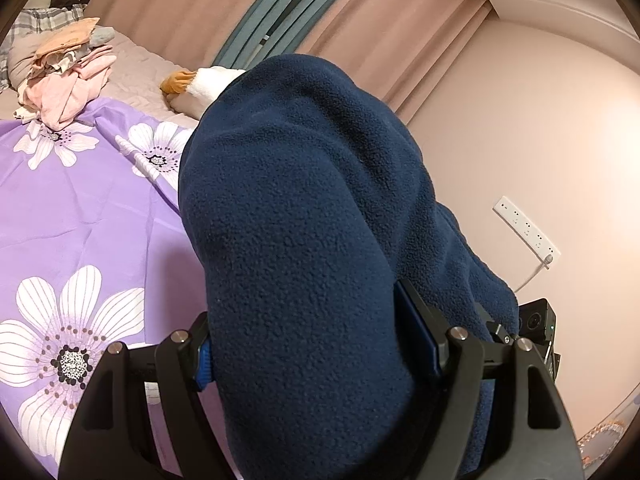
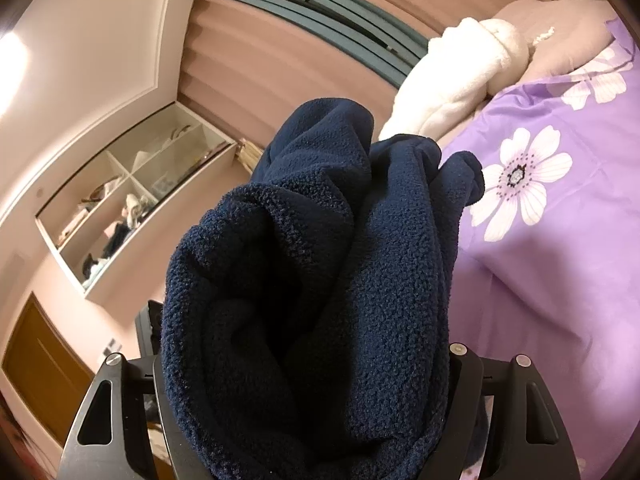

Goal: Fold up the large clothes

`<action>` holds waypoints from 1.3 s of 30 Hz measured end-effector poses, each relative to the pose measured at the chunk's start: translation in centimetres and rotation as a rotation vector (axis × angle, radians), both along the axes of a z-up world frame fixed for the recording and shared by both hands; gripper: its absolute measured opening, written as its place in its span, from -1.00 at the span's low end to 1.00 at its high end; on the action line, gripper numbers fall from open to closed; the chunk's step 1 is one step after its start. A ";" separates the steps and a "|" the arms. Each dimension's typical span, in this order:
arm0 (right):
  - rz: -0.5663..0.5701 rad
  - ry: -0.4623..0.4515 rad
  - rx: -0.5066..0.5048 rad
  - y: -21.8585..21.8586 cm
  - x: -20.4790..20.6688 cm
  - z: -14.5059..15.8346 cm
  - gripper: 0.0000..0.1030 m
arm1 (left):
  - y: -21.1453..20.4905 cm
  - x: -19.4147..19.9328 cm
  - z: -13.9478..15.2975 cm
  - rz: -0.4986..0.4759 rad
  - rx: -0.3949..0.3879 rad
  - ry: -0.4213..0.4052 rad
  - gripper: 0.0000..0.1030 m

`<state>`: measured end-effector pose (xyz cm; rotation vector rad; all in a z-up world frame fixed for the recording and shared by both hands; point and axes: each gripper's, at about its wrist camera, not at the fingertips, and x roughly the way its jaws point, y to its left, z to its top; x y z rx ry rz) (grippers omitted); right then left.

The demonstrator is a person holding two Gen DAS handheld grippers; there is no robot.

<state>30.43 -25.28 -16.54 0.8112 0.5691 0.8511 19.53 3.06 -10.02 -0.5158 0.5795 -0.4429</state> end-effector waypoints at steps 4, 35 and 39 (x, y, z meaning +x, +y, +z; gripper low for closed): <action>0.009 0.010 -0.010 0.6 0.5 -0.1 0.49 | 0.7 0.6 -0.4 0.005 -0.005 0.014 0.48; 0.009 0.173 -0.265 7.3 11.3 -11.4 0.67 | 9.3 16.8 -15.7 0.080 0.025 0.250 0.69; -0.130 0.039 -0.423 6.4 8.0 -8.1 0.68 | 8.1 14.7 -12.1 0.198 0.226 0.160 0.57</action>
